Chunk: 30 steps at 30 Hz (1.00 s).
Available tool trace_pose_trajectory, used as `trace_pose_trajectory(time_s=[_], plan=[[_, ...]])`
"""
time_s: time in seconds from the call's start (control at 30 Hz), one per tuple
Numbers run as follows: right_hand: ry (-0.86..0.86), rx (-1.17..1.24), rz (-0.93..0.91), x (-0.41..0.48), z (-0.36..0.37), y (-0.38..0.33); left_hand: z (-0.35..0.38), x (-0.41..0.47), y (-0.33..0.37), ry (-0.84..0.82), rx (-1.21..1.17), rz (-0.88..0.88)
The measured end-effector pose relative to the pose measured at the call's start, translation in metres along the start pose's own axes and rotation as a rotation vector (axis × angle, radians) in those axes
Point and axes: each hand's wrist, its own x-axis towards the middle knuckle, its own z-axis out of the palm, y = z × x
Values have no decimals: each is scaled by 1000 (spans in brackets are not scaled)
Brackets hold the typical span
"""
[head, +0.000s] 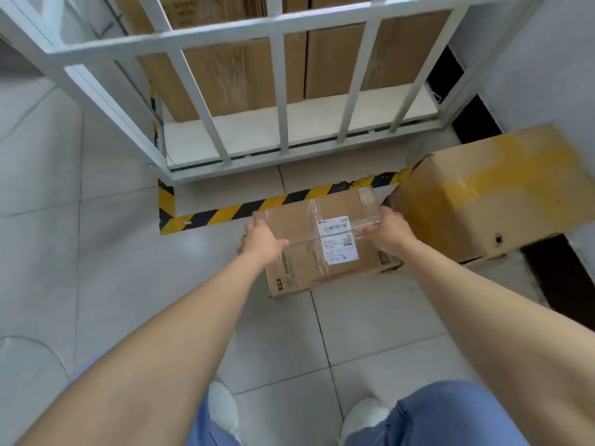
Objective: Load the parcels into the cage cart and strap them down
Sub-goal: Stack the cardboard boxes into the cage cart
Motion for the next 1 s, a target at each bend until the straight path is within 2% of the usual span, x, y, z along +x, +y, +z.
trace_pose_trajectory(time_s=[0.2, 0.33, 0.5, 0.7, 1.0], plan=[[24, 53, 111, 43, 31, 7, 36, 53, -22, -57, -275, -181], [14, 144, 159, 52, 37, 4, 43, 55, -18, -59, -496, -308], [82, 108, 179, 21, 17, -17, 25, 26, 1, 31, -551, -378], [104, 170, 205, -69, -60, -64, -59, -59, 35, 82, -601, -368], [89, 235, 253, -245, -207, -141, -229, -222, 93, 73, -540, -326]])
